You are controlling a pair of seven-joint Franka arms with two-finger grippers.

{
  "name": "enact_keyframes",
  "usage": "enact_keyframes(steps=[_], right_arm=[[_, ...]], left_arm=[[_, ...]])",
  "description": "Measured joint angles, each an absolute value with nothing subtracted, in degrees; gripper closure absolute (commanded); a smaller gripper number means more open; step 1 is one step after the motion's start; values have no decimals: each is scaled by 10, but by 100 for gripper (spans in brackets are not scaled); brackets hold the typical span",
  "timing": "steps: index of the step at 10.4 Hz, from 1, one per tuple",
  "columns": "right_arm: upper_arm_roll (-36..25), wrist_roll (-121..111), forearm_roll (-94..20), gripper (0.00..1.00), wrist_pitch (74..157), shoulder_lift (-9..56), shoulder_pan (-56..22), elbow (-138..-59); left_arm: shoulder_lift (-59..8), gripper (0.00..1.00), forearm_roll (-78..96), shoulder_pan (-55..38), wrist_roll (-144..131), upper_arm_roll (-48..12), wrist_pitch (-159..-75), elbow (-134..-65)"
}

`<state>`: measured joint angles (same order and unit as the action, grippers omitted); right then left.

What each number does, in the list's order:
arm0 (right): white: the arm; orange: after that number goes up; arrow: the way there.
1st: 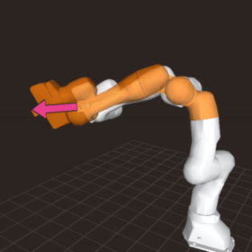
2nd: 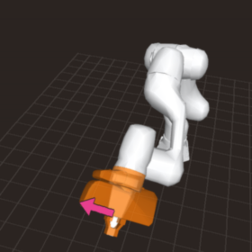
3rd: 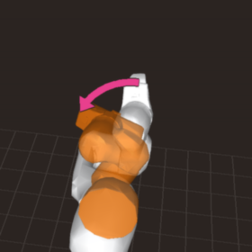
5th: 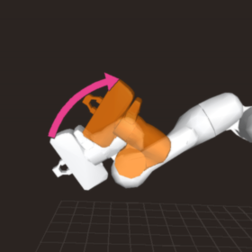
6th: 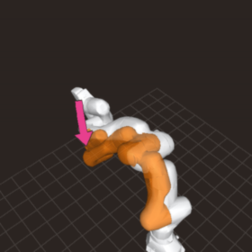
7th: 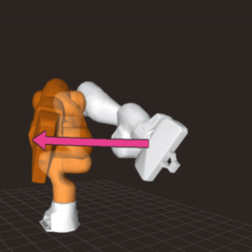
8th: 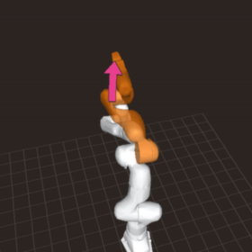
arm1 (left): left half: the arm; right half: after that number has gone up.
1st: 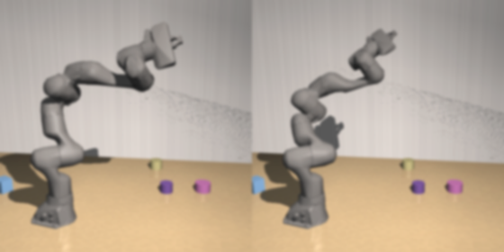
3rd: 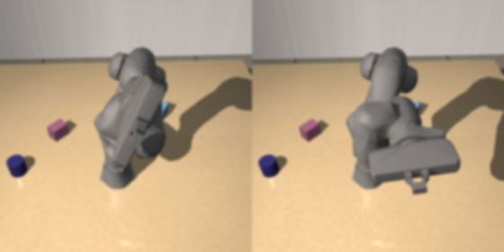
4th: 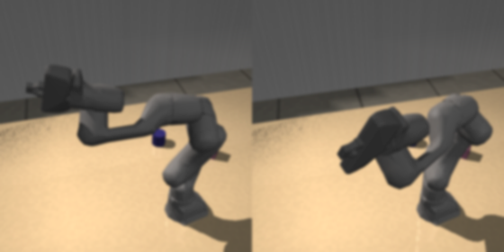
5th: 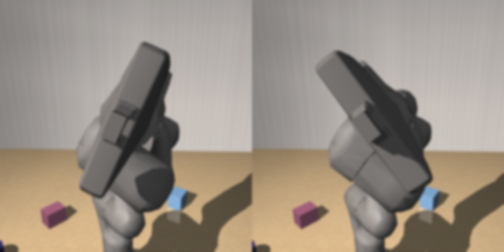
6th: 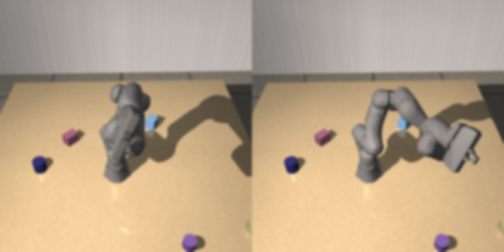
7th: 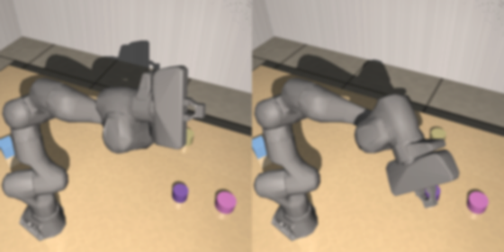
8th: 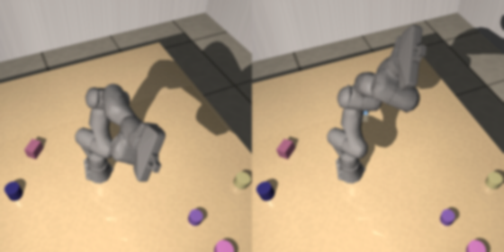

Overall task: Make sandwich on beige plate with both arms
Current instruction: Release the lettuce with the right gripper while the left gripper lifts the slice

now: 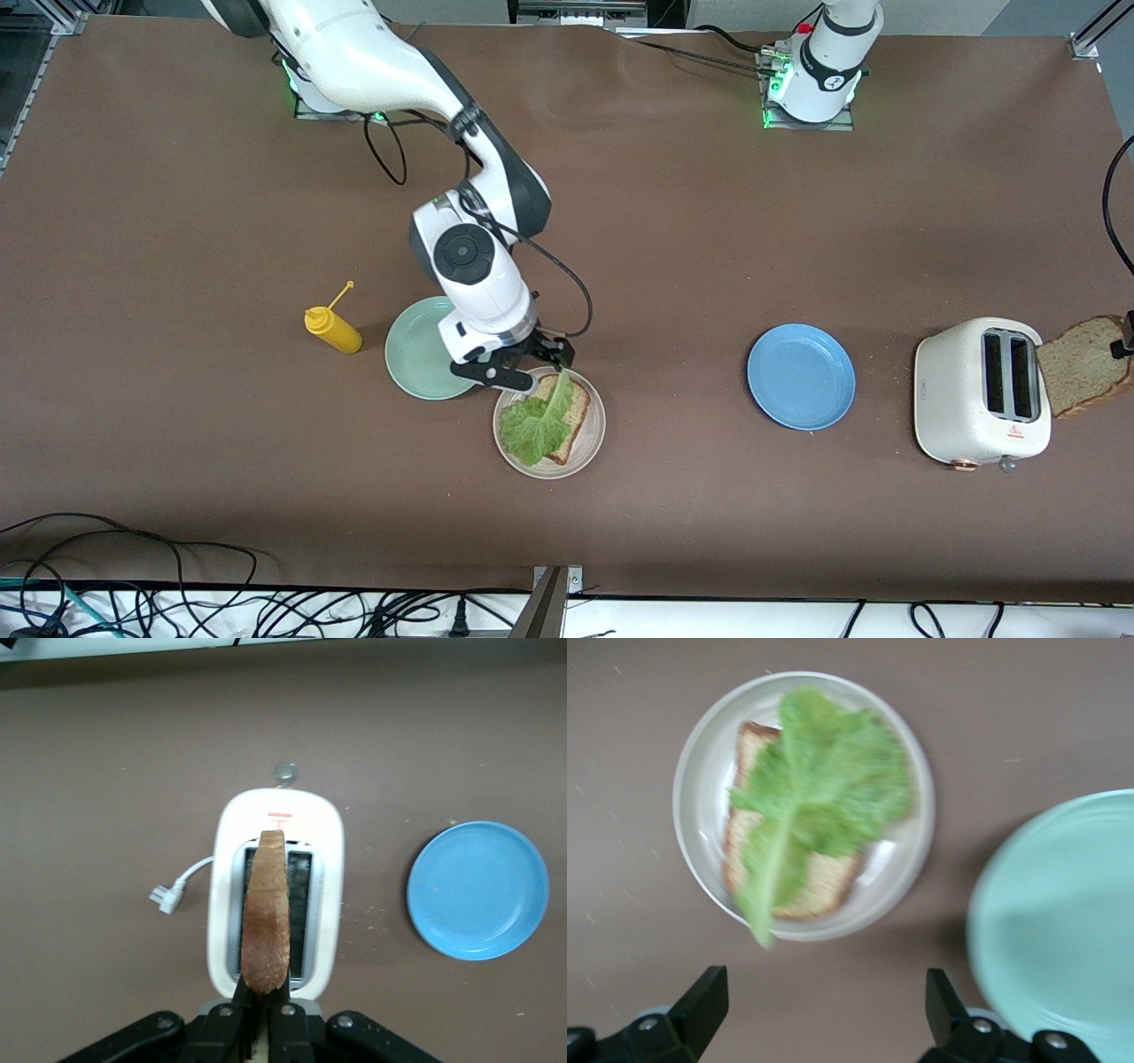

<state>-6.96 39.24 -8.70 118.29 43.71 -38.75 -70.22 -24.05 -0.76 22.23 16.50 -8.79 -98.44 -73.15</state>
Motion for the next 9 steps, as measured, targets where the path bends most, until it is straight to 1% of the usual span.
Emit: enact_keyframes(steps=[2,3,5,6,8,9], right_arm=[[-105,261,-87,0,1047,385,-384,-712],[-122,196,-87,0,1011,358,-383,-735],[-164,75,-87,0,997,281,-381,-834],[-191,9,-87,0,999,239,-381,-895],[-268,-166,-88,0,1016,168,-379,-1000],[-306,-252,-89,0,1024,149,-376,-1031]], left_arm=[[-238,100,-7,217,37,-148,-963,-721],[-238,100,-6,215,-34,-184,-961,-721],[-238,100,1,209,-166,-250,-956,-722],[-239,100,14,200,-218,-270,-954,-724],[-249,100,41,159,-309,-280,-954,-727],[-259,100,50,133,-347,-280,-954,-729]])
